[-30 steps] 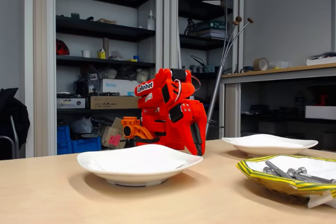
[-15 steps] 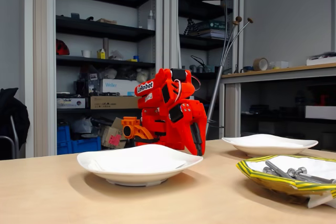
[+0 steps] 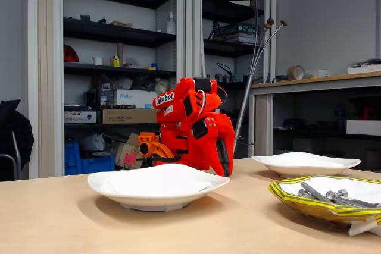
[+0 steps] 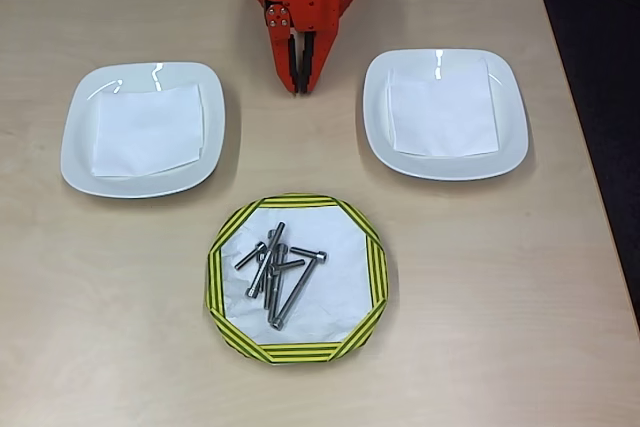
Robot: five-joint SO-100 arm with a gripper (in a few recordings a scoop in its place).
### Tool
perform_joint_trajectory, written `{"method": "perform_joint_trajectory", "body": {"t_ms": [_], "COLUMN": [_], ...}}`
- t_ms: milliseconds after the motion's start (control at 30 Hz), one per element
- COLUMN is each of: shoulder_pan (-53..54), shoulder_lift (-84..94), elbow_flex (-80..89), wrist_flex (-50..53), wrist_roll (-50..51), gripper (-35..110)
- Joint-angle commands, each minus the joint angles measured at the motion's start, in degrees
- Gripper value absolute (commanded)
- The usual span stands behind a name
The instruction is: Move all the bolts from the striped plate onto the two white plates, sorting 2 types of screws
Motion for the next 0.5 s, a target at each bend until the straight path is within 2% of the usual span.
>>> {"method": "perform_joint_trajectory", "body": {"t_ms": [0,300,400,467], "shoulder_pan": [1.05,0.53,-0.53,-1.32], "shoulder_lift": [0.53,0.53,0.62,0.62], "elbow_flex": [0.26,0.26,0.26,0.26], "wrist_flex": [0.7,0.7,0.53,-0.26], "wrist_roll": [0.35,0.35,-5.01,-4.04], "gripper": [0,0,0,0]}}
